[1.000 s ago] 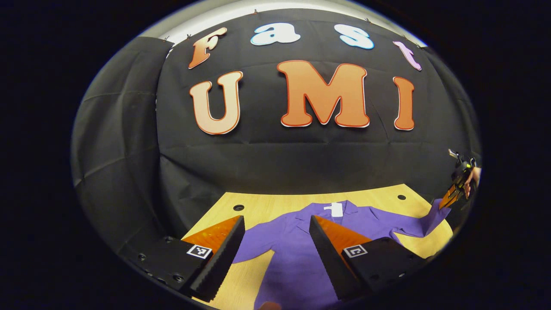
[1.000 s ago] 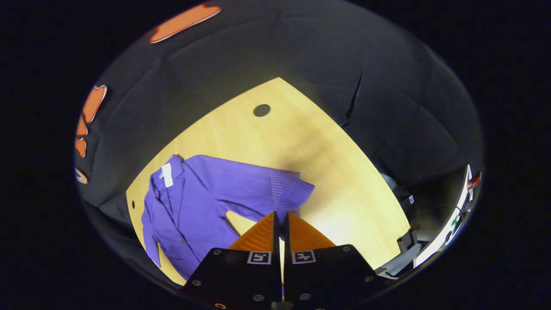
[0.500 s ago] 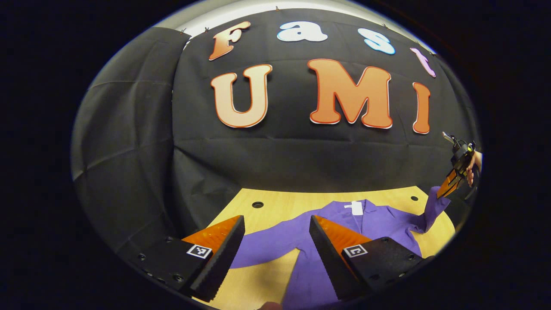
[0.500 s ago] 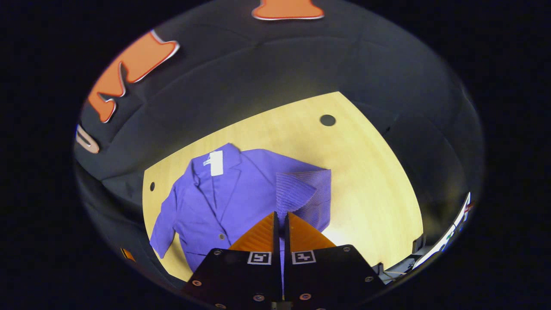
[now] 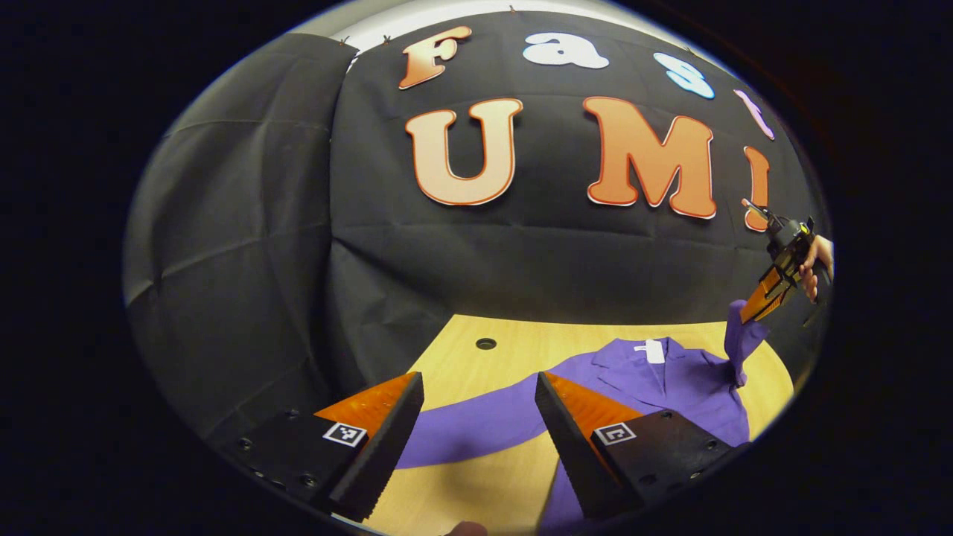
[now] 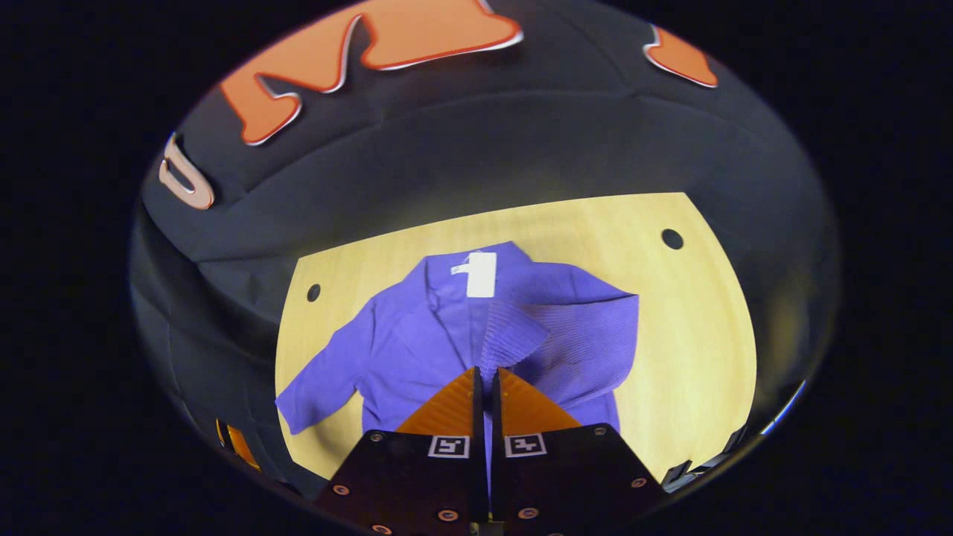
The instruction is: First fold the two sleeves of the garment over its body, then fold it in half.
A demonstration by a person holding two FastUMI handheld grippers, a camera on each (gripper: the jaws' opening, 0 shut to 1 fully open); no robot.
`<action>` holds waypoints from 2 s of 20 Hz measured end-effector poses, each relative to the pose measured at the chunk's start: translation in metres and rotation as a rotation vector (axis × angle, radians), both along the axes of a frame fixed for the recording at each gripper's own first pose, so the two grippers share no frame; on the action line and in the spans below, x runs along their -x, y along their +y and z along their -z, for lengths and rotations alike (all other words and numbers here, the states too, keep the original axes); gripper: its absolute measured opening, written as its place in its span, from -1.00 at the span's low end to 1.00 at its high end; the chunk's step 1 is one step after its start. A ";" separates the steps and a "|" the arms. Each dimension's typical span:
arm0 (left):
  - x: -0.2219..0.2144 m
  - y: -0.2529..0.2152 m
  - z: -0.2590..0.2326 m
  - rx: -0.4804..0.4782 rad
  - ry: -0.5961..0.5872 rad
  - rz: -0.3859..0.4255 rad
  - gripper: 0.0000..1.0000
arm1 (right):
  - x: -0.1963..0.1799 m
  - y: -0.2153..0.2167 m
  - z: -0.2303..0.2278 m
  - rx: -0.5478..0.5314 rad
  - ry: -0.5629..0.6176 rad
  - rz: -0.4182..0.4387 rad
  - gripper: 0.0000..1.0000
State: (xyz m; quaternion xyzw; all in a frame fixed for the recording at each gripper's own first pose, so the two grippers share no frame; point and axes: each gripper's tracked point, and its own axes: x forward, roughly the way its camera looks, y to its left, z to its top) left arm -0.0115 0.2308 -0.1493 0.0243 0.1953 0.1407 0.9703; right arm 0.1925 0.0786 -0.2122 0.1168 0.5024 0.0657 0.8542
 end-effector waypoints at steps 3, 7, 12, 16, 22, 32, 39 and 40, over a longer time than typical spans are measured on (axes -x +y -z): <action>0.002 0.025 0.007 -0.007 0.013 -0.019 0.90 | -0.008 0.039 0.004 -0.012 -0.001 -0.035 -0.94; 0.001 0.051 0.015 -0.028 0.033 -0.044 0.90 | -0.013 0.085 0.012 -0.053 0.010 -0.077 -0.94; -0.004 0.083 0.029 -0.040 0.072 -0.079 0.89 | -0.011 0.130 -0.006 -0.189 -0.044 -0.128 -0.82; -0.014 0.104 0.050 -0.013 0.140 -0.105 0.91 | -0.018 0.117 -0.038 -0.182 -0.215 -0.145 -0.26; -0.028 0.120 0.101 0.155 0.323 -0.130 0.90 | -0.015 0.058 -0.099 -0.072 -0.477 -0.112 0.65; -0.003 0.143 0.198 0.344 0.714 -0.266 0.98 | 0.036 -0.041 -0.138 0.074 -0.700 -0.006 0.91; 0.001 0.141 0.244 0.444 0.875 -0.299 0.96 | 0.073 -0.071 -0.142 0.170 -0.758 0.010 0.91; -0.001 0.139 0.256 0.451 0.891 -0.300 0.96 | 0.077 -0.073 -0.140 0.180 -0.757 0.010 0.91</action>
